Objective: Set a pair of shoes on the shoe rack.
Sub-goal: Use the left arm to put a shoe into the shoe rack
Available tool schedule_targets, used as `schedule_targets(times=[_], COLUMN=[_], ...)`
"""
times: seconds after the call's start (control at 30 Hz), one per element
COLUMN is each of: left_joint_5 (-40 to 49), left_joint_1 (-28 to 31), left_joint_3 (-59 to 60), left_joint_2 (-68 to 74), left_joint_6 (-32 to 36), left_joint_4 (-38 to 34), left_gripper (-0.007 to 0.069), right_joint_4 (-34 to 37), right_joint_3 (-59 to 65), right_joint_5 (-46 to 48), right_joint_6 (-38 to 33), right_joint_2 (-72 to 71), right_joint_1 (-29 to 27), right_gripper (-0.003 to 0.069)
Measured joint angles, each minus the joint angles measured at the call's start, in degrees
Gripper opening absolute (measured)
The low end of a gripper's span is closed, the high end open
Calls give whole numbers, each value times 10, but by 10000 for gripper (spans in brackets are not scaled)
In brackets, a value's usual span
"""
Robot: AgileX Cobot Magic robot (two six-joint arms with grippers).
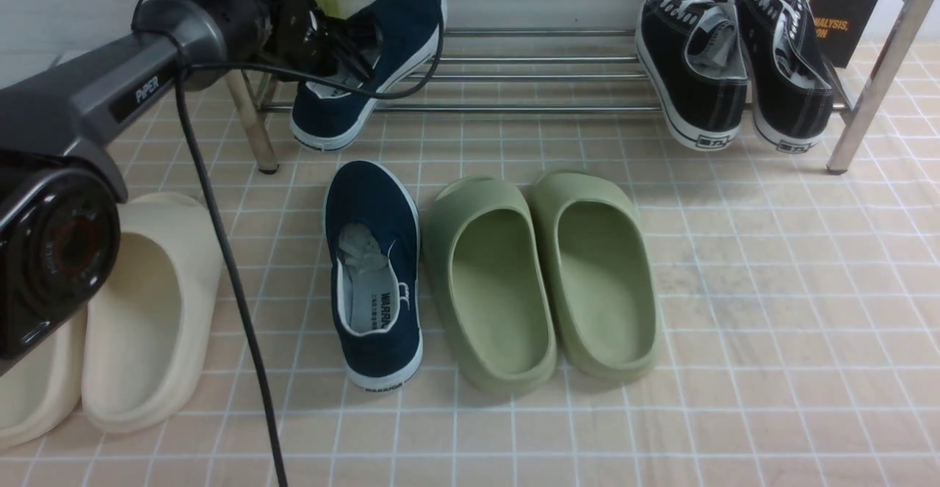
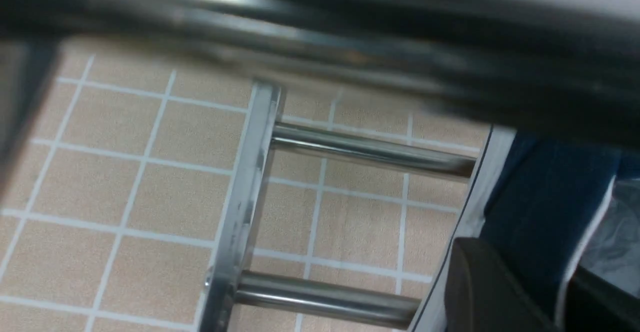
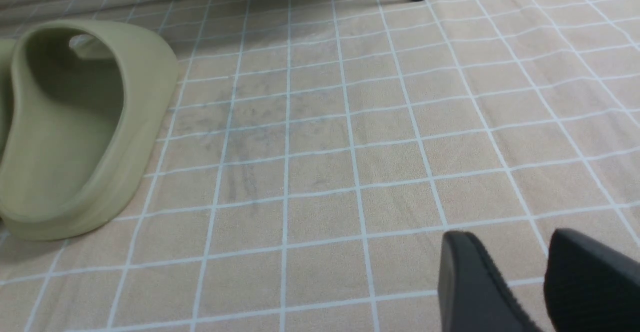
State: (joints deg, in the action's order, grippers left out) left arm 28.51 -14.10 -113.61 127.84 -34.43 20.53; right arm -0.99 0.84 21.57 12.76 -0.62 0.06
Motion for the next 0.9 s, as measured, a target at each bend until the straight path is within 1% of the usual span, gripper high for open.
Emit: schedule_targets(times=[0.13, 0.2, 0.23, 0.27, 0.33, 0.4, 0.57, 0.77, 0.8, 0.83, 0.9], left_joint_5=[-6, -2, 2, 7, 17, 24, 20, 11, 11, 11, 13], left_joint_1=[-1, -1, -1, -1, -1, -1, -4, -8, -8, -8, -7], left_joint_3=[0, 0, 0, 0, 0, 0, 0, 0, 0, 0, 0], left_joint_2=[2, 2, 2, 2, 2, 2, 2, 2, 2, 2, 2], left_joint_6=[-32, -39, -41, -42, -47, -58, -102, -196, -216, -219, -247], left_joint_4=[22, 24, 25, 26, 29, 32, 47, 74, 81, 84, 107], left_gripper=[213, 221, 211, 185, 105, 47, 40, 41, 46, 46, 71], right_joint_4=[0, 0, 0, 0, 0, 0, 0, 0, 0, 0, 0], right_joint_3=[0, 0, 0, 0, 0, 0, 0, 0, 0, 0, 0], right_joint_5=[0, 0, 0, 0, 0, 0, 0, 0, 0, 0, 0], right_joint_6=[0, 0, 0, 0, 0, 0, -1, -1, -1, -1, -1], right_joint_2=[0, 0, 0, 0, 0, 0, 0, 0, 0, 0, 0], right_joint_1=[0, 0, 0, 0, 0, 0, 0, 0, 0, 0, 0], right_gripper=[237, 237, 237, 237, 237, 237, 237, 237, 237, 237, 237])
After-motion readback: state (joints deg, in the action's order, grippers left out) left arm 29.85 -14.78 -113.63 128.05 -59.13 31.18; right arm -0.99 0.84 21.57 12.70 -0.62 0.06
